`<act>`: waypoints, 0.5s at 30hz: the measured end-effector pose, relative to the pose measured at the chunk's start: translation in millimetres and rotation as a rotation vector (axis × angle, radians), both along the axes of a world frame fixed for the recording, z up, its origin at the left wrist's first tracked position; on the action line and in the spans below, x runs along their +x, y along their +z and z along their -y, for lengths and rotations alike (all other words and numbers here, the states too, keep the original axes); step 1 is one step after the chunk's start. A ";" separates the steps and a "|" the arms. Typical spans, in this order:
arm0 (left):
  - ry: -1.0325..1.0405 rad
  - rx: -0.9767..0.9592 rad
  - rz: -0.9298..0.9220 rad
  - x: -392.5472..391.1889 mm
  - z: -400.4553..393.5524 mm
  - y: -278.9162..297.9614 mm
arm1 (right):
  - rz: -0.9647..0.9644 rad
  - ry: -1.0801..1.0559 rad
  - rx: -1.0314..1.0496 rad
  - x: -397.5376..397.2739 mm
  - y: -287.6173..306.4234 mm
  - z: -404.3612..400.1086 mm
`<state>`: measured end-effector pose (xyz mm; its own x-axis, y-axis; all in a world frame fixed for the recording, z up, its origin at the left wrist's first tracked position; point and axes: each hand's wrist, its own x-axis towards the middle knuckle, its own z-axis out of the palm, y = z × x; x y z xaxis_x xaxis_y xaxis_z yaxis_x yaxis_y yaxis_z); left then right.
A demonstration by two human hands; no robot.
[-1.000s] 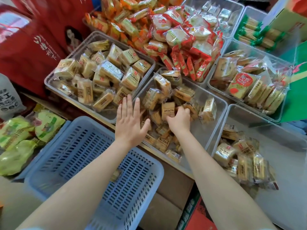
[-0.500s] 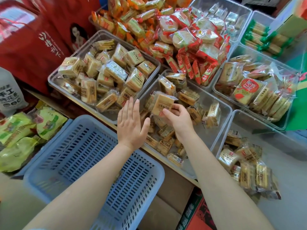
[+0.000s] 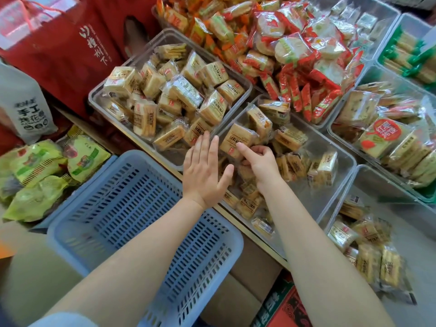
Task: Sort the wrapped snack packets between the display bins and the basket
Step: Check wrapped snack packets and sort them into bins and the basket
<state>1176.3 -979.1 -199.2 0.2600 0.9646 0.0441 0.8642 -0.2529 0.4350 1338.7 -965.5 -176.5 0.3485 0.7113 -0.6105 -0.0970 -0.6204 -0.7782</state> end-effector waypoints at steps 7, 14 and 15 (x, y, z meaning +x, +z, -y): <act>-0.047 -0.073 -0.043 -1.1 1.3 5.4 | -0.020 -0.070 0.052 16.0 25.7 52.4; -0.091 -0.583 0.548 -5.2 77.9 63.4 | -0.003 -0.016 0.031 -1.2 64.0 148.5; -0.074 -0.663 0.649 -6.1 89.8 70.8 | -0.011 0.012 0.023 -5.3 69.2 163.5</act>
<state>1170.2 -1068.9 -128.4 0.4388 0.8268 -0.3520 0.3931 0.1756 0.9026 1333.5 -1129.0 -107.3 0.3337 0.7292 -0.5974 -0.0983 -0.6033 -0.7914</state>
